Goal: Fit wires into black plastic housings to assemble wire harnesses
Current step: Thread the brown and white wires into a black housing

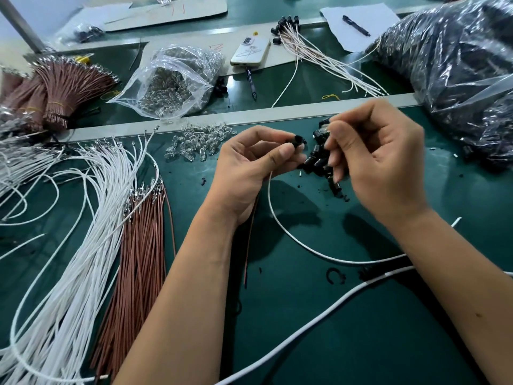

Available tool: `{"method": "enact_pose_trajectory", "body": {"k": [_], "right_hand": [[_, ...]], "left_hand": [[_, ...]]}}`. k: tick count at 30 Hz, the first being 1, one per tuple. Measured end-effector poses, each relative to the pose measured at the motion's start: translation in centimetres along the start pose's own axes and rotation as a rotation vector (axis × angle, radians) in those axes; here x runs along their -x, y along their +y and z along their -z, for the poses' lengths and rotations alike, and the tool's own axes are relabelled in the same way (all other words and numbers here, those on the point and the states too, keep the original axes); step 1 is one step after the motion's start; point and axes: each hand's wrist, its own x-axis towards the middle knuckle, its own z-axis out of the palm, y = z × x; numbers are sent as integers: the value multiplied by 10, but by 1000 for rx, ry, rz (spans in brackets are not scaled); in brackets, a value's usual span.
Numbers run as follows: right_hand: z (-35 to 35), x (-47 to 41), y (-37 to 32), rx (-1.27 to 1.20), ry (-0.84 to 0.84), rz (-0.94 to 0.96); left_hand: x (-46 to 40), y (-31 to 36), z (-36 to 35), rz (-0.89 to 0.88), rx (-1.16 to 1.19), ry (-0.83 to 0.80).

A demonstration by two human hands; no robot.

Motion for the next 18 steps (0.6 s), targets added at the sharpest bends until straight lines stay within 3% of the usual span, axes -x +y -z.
{"method": "enact_pose_trajectory", "body": {"k": [4, 10, 18], "right_hand": [[-5, 4, -8, 101, 97, 135], [-9, 7, -20, 247, 107, 362], [-15, 12, -26, 233, 59, 403]], "left_hand": [[3, 3, 1, -28, 137, -105], [4, 7, 1, -62, 242, -214], [4, 8, 0, -46, 263, -219]]}}
